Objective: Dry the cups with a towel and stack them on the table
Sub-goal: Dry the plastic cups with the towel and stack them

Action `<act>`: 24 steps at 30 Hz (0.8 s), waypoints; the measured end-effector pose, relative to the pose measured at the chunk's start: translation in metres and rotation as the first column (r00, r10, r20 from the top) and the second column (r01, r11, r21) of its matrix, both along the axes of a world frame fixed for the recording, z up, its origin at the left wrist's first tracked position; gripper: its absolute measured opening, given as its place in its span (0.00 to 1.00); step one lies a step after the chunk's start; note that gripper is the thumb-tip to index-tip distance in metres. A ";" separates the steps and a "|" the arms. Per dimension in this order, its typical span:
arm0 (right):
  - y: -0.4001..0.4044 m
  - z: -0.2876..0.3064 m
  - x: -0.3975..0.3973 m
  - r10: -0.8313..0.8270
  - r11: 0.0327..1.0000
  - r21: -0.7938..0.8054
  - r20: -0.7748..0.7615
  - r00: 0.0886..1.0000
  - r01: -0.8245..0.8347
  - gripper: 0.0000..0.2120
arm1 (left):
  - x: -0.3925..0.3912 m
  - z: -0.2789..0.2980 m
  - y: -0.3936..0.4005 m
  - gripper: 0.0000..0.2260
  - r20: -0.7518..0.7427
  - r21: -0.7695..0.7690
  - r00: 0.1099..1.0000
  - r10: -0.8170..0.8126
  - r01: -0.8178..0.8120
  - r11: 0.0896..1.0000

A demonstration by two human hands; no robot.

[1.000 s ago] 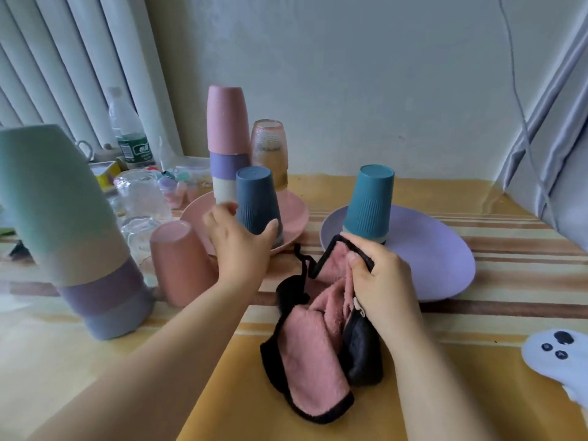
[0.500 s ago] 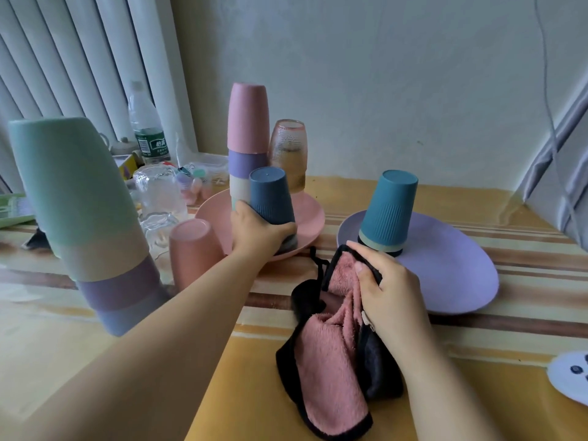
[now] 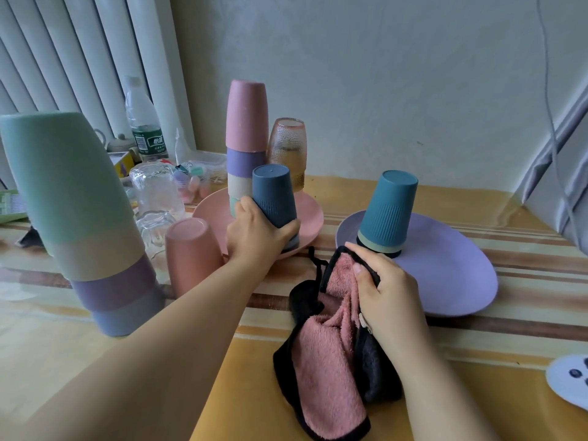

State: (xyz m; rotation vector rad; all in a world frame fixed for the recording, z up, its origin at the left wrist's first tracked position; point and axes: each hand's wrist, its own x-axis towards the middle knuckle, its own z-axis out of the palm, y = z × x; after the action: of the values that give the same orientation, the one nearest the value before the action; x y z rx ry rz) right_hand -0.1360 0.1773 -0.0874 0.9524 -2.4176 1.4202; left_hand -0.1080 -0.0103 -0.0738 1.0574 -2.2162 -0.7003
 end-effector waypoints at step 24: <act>-0.003 -0.002 0.000 0.009 1.000 0.026 0.026 1.000 -0.010 0.17 | 0.007 -0.002 -0.001 0.30 -0.059 0.017 0.995 -0.074 0.075 0.997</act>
State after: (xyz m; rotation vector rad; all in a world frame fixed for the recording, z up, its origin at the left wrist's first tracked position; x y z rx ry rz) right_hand -0.1359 0.1747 -0.0896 0.9580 -2.4594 1.4158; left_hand -0.1009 -0.0108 -0.0754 0.9552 -2.2123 -0.7767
